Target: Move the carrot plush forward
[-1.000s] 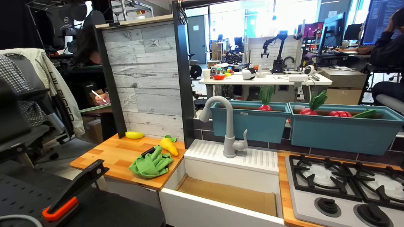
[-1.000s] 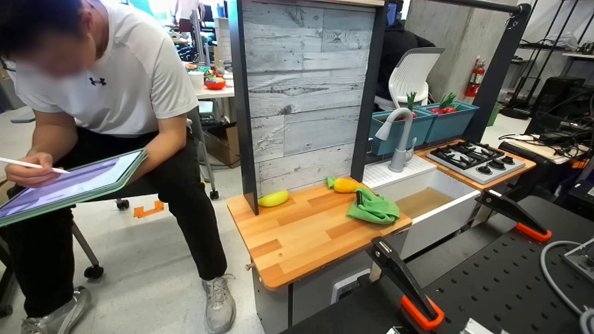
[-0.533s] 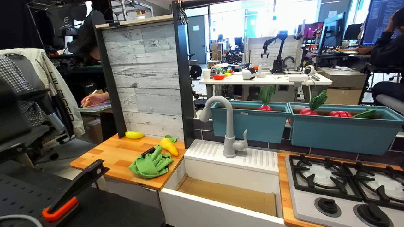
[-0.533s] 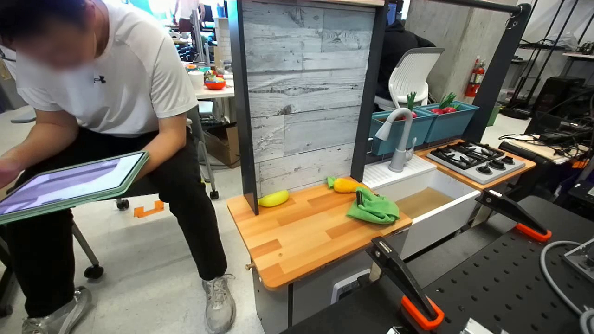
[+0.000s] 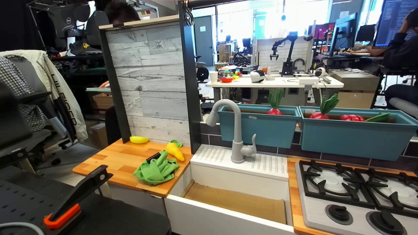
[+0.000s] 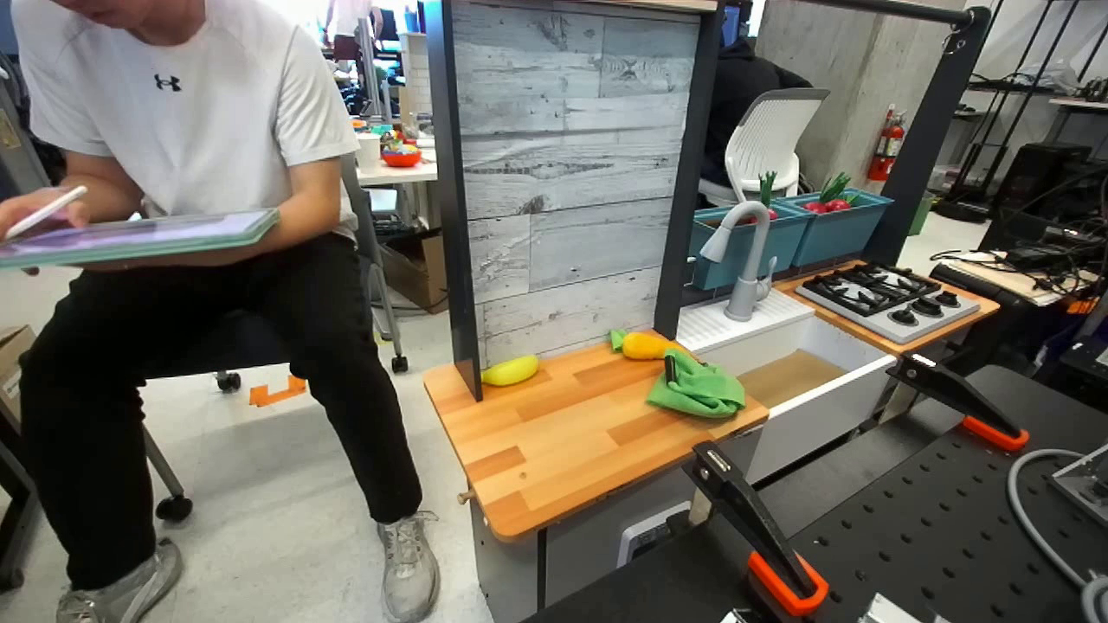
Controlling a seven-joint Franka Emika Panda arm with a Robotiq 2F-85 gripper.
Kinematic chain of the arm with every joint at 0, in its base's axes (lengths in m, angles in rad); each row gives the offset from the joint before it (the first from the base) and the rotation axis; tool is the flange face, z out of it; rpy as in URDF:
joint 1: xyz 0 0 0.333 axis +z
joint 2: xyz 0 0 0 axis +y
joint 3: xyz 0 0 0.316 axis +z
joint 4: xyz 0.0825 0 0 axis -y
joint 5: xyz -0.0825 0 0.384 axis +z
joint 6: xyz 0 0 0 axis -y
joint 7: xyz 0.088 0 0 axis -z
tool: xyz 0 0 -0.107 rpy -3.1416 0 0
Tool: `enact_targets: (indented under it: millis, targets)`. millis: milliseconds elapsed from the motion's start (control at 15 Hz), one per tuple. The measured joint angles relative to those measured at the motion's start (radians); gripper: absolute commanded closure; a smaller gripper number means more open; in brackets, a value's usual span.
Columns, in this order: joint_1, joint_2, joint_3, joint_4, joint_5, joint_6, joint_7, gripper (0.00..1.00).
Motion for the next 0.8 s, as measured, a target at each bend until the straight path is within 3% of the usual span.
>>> enact_targets:
  millis: [533,800]
  targets:
    - [-0.075,0.266,-0.056,-0.039,-0.122,0.356,-0.042,0.0]
    - [-0.113,0.387,-0.109,-0.004,-0.139,0.422,-0.079,0.0]
